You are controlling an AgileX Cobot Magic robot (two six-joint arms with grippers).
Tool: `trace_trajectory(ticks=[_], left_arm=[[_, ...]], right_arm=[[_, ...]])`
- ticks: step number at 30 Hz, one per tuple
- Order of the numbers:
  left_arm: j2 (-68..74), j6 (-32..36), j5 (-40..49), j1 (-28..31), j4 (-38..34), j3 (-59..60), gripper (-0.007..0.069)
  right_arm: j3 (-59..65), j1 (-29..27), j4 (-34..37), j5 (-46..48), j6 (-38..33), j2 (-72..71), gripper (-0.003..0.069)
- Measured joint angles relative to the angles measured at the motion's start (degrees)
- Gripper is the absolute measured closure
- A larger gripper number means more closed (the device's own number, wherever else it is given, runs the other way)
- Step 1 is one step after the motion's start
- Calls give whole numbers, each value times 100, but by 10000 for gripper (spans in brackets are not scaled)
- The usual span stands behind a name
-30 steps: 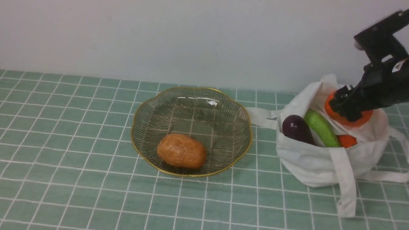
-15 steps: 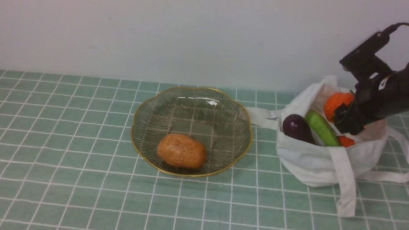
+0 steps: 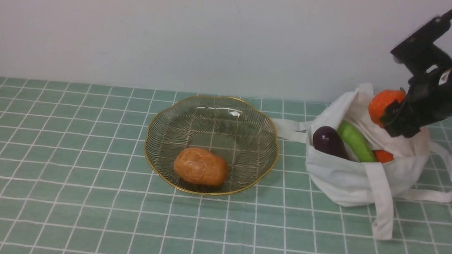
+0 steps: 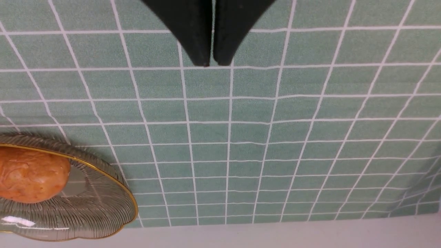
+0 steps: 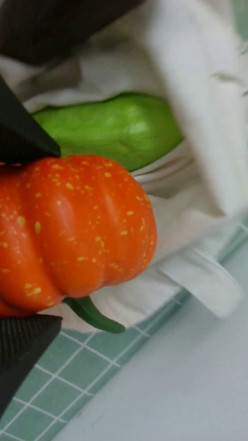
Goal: Take vegetables from cloth bag on blue coffee tablecloth place on plate.
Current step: 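Move the pumpkin from the bag onto the plate with the right gripper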
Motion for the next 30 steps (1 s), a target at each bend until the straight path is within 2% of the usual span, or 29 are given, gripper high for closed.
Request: trace_trajectory(ticks=[3,6,7,9,11,15,18,21,25,30], left_arm=[[0,0,0,0,0,0,632],[0,0,0,0,0,0,632],[0,0,0,0,0,0,632],[0,0,0,0,0,0,632],[0,0,0,0,0,0,632],[0,0,0,0,0,0,632],[0,0,0,0,0,0,632],[0,0,0,0,0,0,632],[0,0,0,0,0,0,632],[0,0,0,0,0,0,632]], right_arm=[[0,0,387,162,0,-246,162],[0,59,1463,384,0,-634,162],[0,59,1463,384,0,-652,162],[0,252,2238,429,-72,-785,162],[0,471,2821,443,-301,-790,162],[0,1368,3881,377,-1404,-545,162],[0,1813,4251,101,-1952,-210,162],[0,2190,4417,-578,-2258,287,162],[0,2282,4499,-1475,-2310,846,162],[0,2282,4519,-1759,-2341,1269,162]])
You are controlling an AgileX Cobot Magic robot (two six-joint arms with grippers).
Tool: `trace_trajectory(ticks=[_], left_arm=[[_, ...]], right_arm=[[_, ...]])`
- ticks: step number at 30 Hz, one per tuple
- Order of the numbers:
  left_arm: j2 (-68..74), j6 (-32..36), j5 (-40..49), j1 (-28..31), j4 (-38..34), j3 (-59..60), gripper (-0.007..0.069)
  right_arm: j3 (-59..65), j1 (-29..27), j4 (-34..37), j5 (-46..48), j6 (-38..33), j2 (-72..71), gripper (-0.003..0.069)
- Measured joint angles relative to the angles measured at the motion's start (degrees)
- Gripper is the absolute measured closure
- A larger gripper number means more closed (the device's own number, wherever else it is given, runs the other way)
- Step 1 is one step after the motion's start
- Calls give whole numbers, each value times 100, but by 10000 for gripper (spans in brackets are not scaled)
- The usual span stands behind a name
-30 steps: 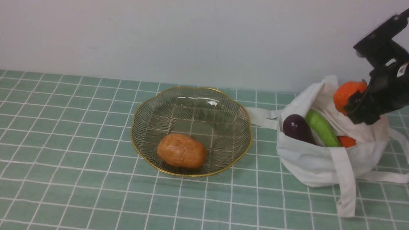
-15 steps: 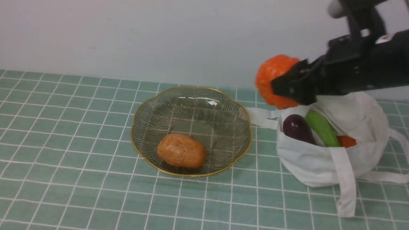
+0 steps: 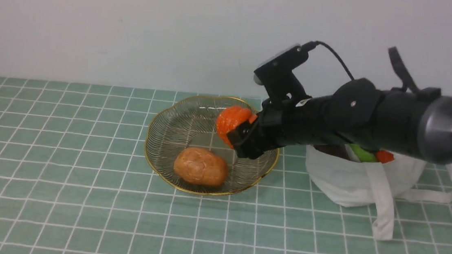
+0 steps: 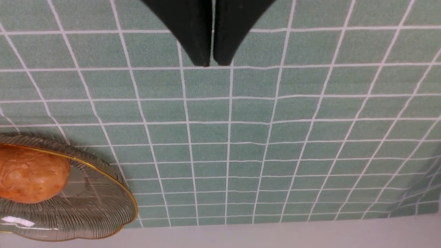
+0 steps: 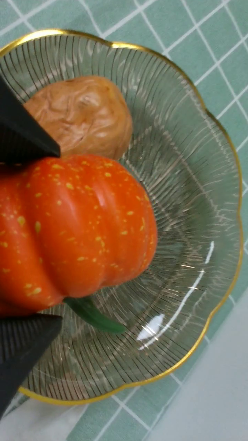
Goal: Take vegetables from cloth bag on blue coffee tablecloth place on plate.
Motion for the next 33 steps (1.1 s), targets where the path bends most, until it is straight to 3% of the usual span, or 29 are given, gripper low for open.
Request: trace_trajectory(ticks=[6,12,15,20,22,29,32,33], left_arm=[[0,0,0,0,0,0,632],[0,0,0,0,0,0,632],[0,0,0,0,0,0,632],[0,0,0,0,0,0,632],[0,0,0,0,0,0,632],[0,0,0,0,0,0,632],[0,0,0,0,0,0,632],[0,0,0,0,0,0,632]], right_arm=[[0,0,5,-111,-12,184,154],[0,0,5,-152,221,190,14],[0,0,5,-152,246,183,-22],[5,0,-89,-105,246,-248,-17],[10,-7,-183,-53,259,-643,14],[10,-225,-283,125,802,-2525,263],[10,-559,-352,488,1000,-3736,505],[10,-580,-352,518,1000,-3798,518]])
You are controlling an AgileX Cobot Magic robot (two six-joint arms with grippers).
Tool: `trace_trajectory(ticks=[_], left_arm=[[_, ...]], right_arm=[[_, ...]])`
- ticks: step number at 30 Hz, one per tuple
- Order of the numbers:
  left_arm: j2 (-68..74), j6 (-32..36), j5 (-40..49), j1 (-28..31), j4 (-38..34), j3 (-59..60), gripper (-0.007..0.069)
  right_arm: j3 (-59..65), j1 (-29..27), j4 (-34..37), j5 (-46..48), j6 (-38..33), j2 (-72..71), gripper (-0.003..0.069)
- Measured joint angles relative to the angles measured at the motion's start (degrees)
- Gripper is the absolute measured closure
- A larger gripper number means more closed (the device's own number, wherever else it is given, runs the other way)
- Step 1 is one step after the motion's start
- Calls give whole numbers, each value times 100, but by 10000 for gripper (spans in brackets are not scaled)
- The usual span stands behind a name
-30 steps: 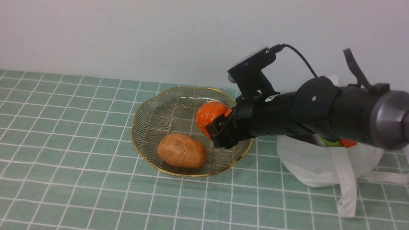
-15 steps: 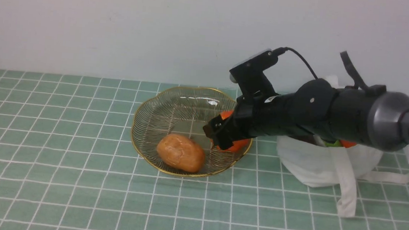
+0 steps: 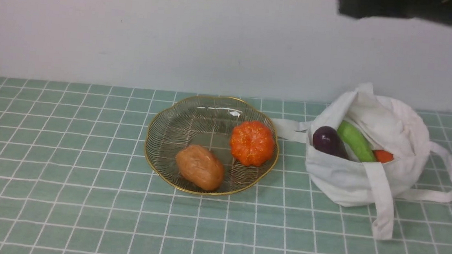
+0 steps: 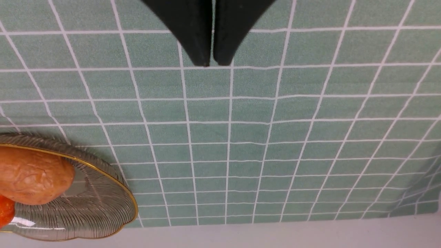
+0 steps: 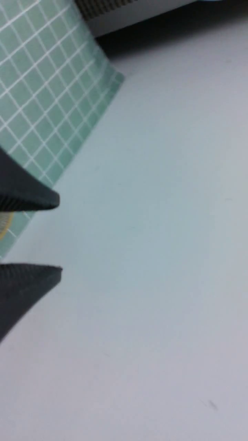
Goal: Take vegetables from cloth bag on blue coffee tablecloth place on plate.
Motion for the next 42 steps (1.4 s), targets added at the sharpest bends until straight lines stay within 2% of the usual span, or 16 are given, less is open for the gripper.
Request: trace_trajectory(ticks=[1,2,6,11,17,23,28,37,42], left_arm=[[0,0,0,0,0,0,632],[0,0,0,0,0,0,632],[0,0,0,0,0,0,632],[0,0,0,0,0,0,632],[0,0,0,0,0,0,632],[0,0,0,0,0,0,632],[0,0,0,0,0,0,632],[0,0,0,0,0,0,632],[0,0,0,0,0,0,632]], right_arm=[[0,-204,-76,235,46,-469,603],[0,-326,-133,412,123,-801,632],[50,-779,-329,757,526,-1658,667],[561,-1235,-737,859,1351,-2741,671],[1470,-1345,-817,914,2065,-3478,671],[2062,-1345,-842,996,2136,-3574,671],[2225,-1345,-1149,1059,1953,-3574,671],[2231,-1352,-2539,763,1618,-3558,671],[2353,-1352,-3330,701,2057,-3599,671]])
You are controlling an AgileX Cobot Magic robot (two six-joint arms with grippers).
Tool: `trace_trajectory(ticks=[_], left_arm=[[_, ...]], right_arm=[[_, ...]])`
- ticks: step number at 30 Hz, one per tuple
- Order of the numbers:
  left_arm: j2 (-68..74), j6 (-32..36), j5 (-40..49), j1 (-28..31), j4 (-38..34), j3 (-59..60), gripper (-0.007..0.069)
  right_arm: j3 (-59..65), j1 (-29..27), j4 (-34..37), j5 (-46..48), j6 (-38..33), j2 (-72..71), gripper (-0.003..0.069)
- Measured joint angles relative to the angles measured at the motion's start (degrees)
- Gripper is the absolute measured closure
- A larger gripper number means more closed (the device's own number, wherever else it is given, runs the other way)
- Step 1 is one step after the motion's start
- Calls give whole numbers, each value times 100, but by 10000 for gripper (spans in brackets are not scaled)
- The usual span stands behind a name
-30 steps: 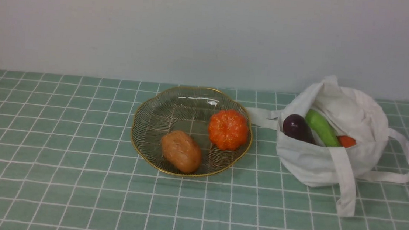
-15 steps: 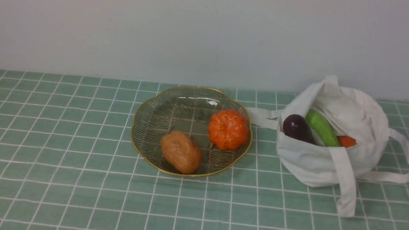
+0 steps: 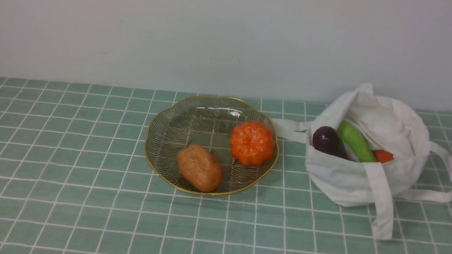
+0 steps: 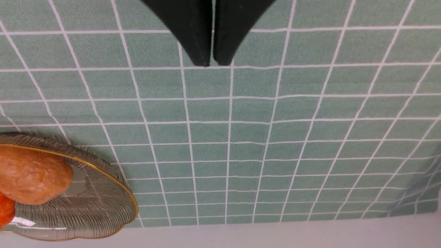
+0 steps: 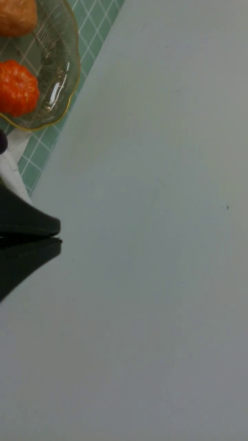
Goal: Take vegetables from cloth bag on blue coffee tablecloth place on plate.
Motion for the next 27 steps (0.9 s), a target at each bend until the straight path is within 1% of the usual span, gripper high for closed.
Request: trace_trajectory(ticks=[6,7,9,11,12,17,18,20,23,24,25,27], left_arm=[[0,0,0,0,0,0,632],[0,0,0,0,0,0,632],[0,0,0,0,0,0,632],[0,0,0,0,0,0,632],[0,0,0,0,0,0,632],[0,0,0,0,0,0,632],[0,0,0,0,0,0,632],[0,0,0,0,0,0,632],[0,0,0,0,0,0,632],[0,0,0,0,0,0,632],[0,0,5,0,0,0,632],[0,0,5,0,0,0,632]], right_arm=[[741,0,-1046,-57,1234,-675,671],[1021,0,-1351,-87,1494,-914,671],[1621,0,-1710,-172,1927,-1394,671],[1978,0,-1881,-213,2131,-1674,671],[2516,0,-2002,-242,2373,-2104,671],[3635,-40,-2049,-243,2630,-3001,671],[4078,-158,-1985,-248,2712,-3345,671],[4585,-394,-1834,-268,2734,-3572,671],[5044,-713,-1576,-270,2752,-3622,671],[5051,-713,-1576,-309,2757,-3622,671],[5093,-844,-1471,-579,2763,-3628,671],[5115,-952,-1418,-733,2763,-3635,671]])
